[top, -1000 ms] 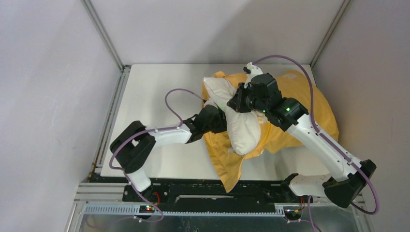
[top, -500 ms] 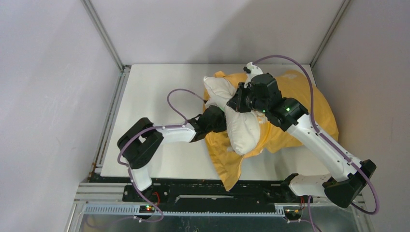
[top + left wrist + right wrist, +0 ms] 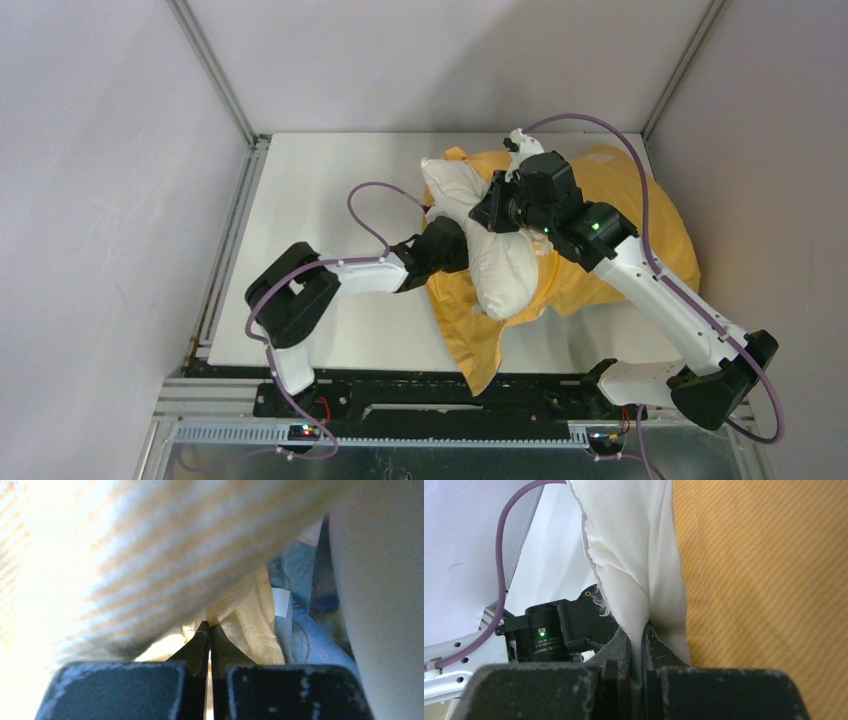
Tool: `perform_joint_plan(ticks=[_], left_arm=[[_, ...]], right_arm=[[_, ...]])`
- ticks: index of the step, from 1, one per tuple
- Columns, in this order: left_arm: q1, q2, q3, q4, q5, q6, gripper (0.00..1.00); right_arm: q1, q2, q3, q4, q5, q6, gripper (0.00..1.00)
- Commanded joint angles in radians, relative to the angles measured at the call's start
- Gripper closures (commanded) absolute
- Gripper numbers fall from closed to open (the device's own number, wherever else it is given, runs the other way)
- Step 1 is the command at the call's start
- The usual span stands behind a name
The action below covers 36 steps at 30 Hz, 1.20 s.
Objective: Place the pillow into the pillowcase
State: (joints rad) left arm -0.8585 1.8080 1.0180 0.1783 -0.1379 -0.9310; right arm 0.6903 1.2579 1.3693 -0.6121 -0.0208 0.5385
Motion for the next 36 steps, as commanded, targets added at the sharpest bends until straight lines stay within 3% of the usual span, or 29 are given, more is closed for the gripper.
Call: perform_joint_plan(ticks=[1, 8, 12, 21, 26, 36], left_arm=[[-0.009, -0.125, -0.044, 0.069, -0.03, -0.004, 1.0], [0.007, -0.437, -0.307, -0.018, -0.081, -0.001, 1.0], [0.084, -0.573, -0.482, -0.024, -0.035, -0.018, 1.0], [0.166, -0.664, -0.694, 0.094, 0.075, 0.056, 1.0], [0.178, -0.642, -0.619, 0.07, 0.114, 0.112, 0.99], [0.173, -0.589, -0.392, -0.061, 0.083, 0.267, 0.71]], right_arm=[[-0.004, -0.037, 0.023, 0.114, 0.001, 0.017, 1.0], [-0.072, 0.02, -0.054, 0.157, -0.064, 0.018, 1.0], [-0.1, 0.028, -0.142, 0.219, -0.109, 0.04, 1.0], [-0.079, 0.058, -0.306, 0.367, -0.192, 0.076, 1.0], [-0.025, 0.065, -0.322, 0.408, -0.198, 0.085, 1.0], [-0.021, 0.033, -0.322, 0.449, -0.22, 0.12, 1.0]])
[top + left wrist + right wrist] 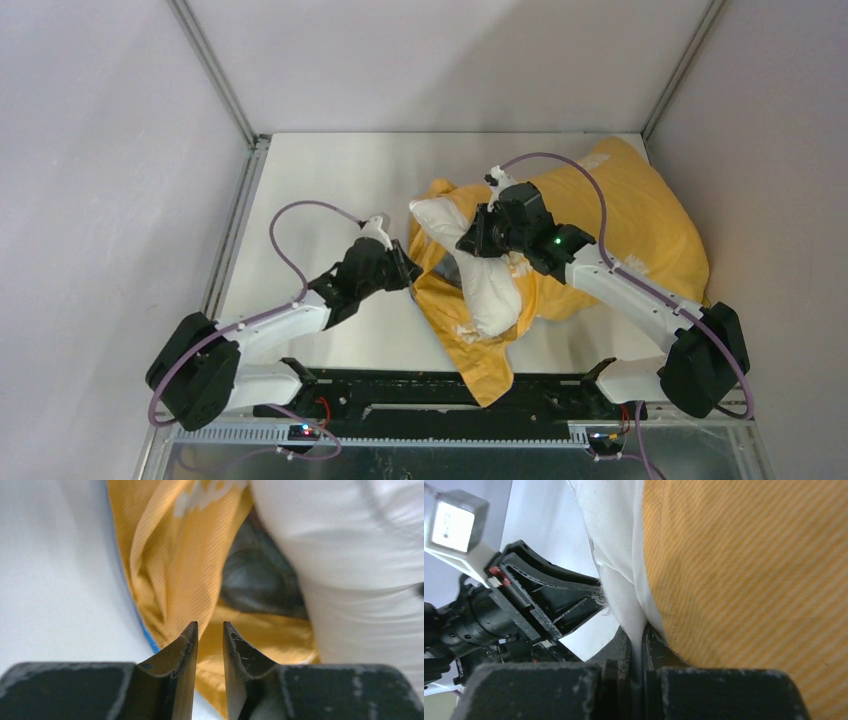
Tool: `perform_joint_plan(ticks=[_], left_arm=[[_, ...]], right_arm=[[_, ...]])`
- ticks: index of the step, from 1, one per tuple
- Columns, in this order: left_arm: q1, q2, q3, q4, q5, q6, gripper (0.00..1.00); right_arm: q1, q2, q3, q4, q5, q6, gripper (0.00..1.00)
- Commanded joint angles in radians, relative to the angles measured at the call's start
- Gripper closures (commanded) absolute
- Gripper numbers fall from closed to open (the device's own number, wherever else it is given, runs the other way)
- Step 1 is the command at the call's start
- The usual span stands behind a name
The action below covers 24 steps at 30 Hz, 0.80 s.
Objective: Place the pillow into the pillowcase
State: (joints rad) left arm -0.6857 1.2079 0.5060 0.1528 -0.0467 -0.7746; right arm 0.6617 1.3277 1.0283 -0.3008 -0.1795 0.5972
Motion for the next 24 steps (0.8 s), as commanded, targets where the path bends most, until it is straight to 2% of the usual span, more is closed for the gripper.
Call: perform_joint_plan(ticks=[1, 4, 9, 18, 22, 24], left_arm=[[-0.002, 0.013, 0.141, -0.051, -0.016, 0.131, 0.69], [-0.013, 0.034, 0.213, -0.111, -0.049, 0.198, 0.62], [-0.027, 0.12, 0.299, -0.188, -0.089, 0.264, 0.55], [-0.071, 0.314, 0.353, -0.038, -0.061, 0.255, 0.39], [-0.088, 0.388, 0.383, -0.032, -0.178, 0.204, 0.38], [-0.088, 0.411, 0.383, -0.032, -0.258, 0.161, 0.43]], right_arm=[[0.008, -0.038, 0.019, 0.138, -0.063, 0.063, 1.0], [0.006, -0.044, 0.019, 0.139, -0.066, 0.07, 1.0], [0.003, -0.052, 0.026, 0.134, -0.059, 0.075, 1.0], [0.001, -0.043, 0.05, 0.129, -0.056, 0.078, 1.0], [0.002, -0.045, 0.05, 0.121, -0.052, 0.077, 1.0], [0.005, -0.048, 0.05, 0.108, -0.041, 0.071, 1.0]])
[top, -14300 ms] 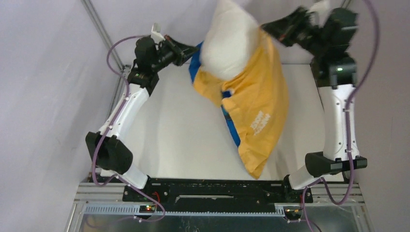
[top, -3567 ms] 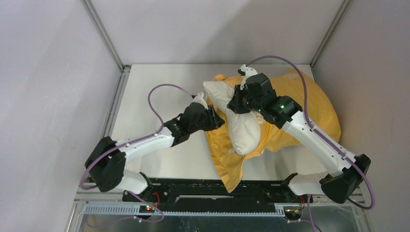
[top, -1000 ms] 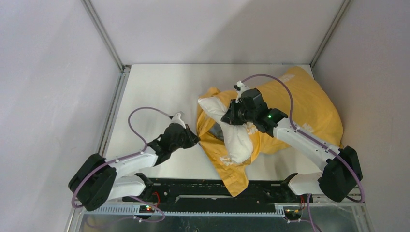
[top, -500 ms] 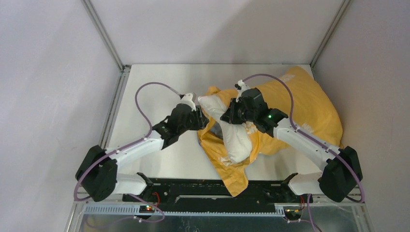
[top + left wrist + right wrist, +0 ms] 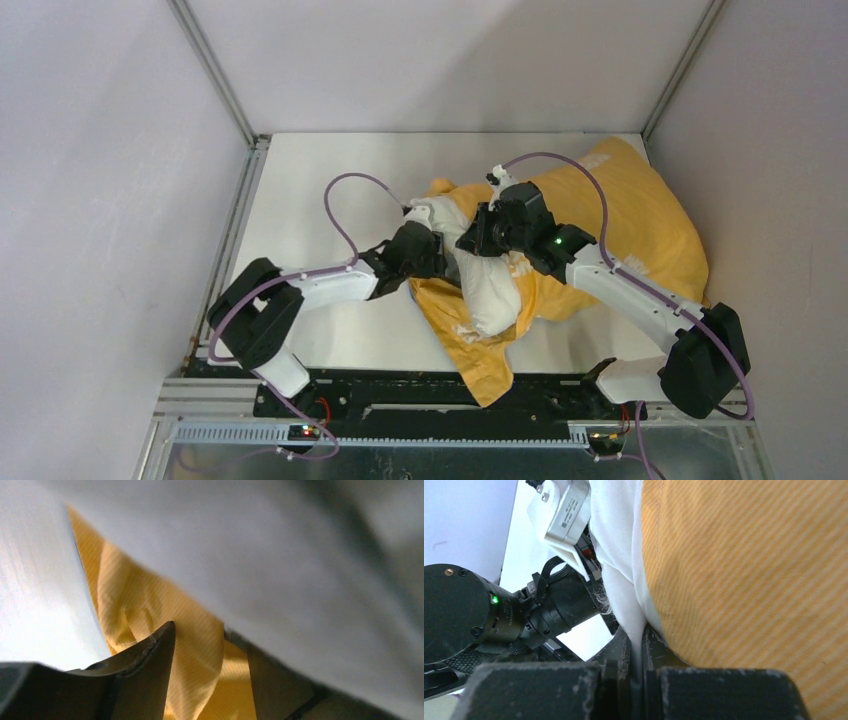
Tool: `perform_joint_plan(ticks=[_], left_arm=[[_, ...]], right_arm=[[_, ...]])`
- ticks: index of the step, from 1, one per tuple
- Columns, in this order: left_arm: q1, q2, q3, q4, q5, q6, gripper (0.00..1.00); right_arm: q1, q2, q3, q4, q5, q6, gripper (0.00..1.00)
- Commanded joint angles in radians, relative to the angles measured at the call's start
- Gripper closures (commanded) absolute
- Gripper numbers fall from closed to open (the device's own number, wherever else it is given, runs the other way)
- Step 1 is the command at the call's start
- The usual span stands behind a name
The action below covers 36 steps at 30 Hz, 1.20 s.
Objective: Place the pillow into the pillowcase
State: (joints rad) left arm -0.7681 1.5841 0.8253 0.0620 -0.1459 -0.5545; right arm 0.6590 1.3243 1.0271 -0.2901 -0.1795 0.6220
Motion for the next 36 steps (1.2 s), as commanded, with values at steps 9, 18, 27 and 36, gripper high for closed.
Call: perform_joint_plan(ticks=[9, 18, 27, 36], left_arm=[[0.141, -0.151, -0.041, 0.045, -0.183, -0.165, 1.0], [0.3, -0.399, -0.032, 0.003, -0.044, -0.164, 1.0], [0.242, -0.639, -0.064, 0.034, 0.078, -0.073, 1.0], [0.162, -0.642, -0.119, 0.013, 0.319, -0.122, 1.0]], right_arm=[[0.051, -0.021, 0.051, -0.107, 0.129, -0.121, 1.0], [0.185, 0.168, 0.043, -0.216, 0.332, -0.185, 1.0], [0.166, 0.302, 0.147, -0.249, 0.368, -0.172, 1.0], [0.115, 0.352, 0.348, -0.252, 0.398, -0.117, 1.0]])
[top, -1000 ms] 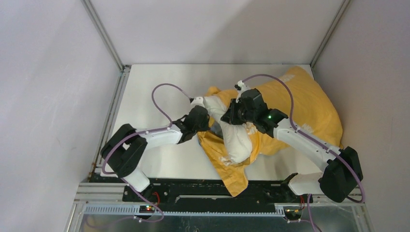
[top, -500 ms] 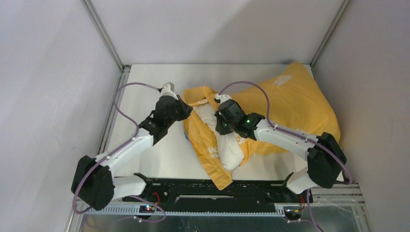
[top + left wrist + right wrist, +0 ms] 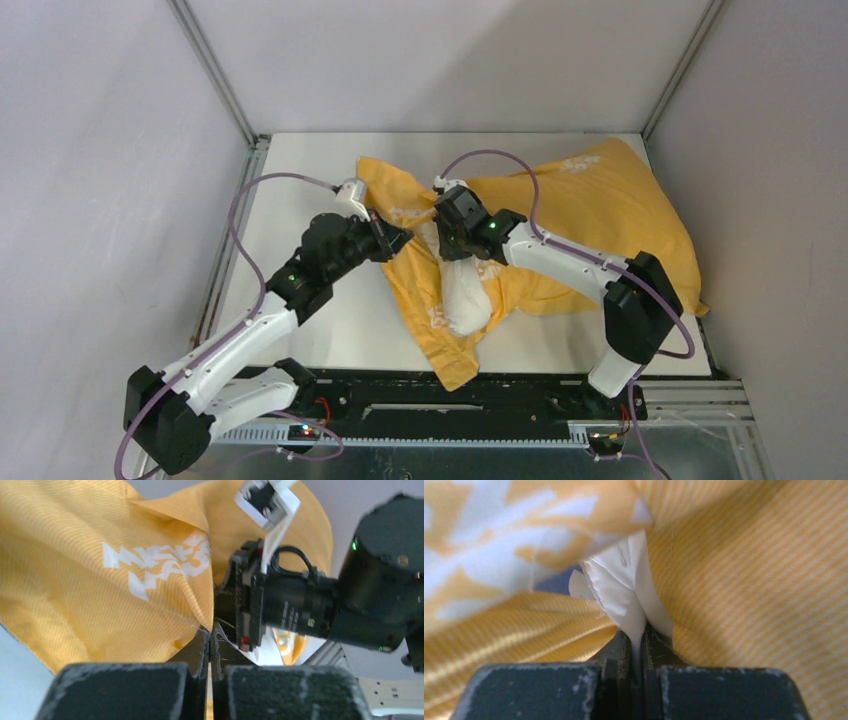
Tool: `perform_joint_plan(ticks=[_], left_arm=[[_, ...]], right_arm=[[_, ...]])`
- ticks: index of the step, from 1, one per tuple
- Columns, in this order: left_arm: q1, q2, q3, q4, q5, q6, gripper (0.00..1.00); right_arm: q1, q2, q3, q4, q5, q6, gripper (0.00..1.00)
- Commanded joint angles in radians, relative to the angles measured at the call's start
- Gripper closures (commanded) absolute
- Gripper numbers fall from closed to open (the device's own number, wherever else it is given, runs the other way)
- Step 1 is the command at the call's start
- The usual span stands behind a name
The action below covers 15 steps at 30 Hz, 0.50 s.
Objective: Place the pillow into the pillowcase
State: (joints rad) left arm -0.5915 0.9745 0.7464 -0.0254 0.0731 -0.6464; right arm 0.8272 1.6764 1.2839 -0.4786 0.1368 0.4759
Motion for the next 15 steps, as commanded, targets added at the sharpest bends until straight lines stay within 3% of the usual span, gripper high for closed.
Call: perform_joint_plan(ticks=[1, 7, 10, 15], left_arm=[[-0.015, -0.025, -0.074, 0.104, 0.114, -0.05, 1.0], [-0.01, 0.094, -0.063, -0.026, 0.147, -0.077, 1.0], [0.023, 0.162, 0.007, -0.087, 0.151, -0.062, 1.0], [0.153, 0.27, 0.088, -0.074, 0.225, -0.101, 1.0]], right_arm=[[-0.06, -0.02, 0.102, -0.035, 0.099, 0.036, 1.0], [-0.073, -0.08, 0.096, 0.165, 0.188, 0.039, 1.0], [-0.051, -0.056, 0.105, 0.186, 0.134, -0.001, 0.99], [0.023, -0.099, 0.105, 0.114, 0.101, -0.094, 0.52]])
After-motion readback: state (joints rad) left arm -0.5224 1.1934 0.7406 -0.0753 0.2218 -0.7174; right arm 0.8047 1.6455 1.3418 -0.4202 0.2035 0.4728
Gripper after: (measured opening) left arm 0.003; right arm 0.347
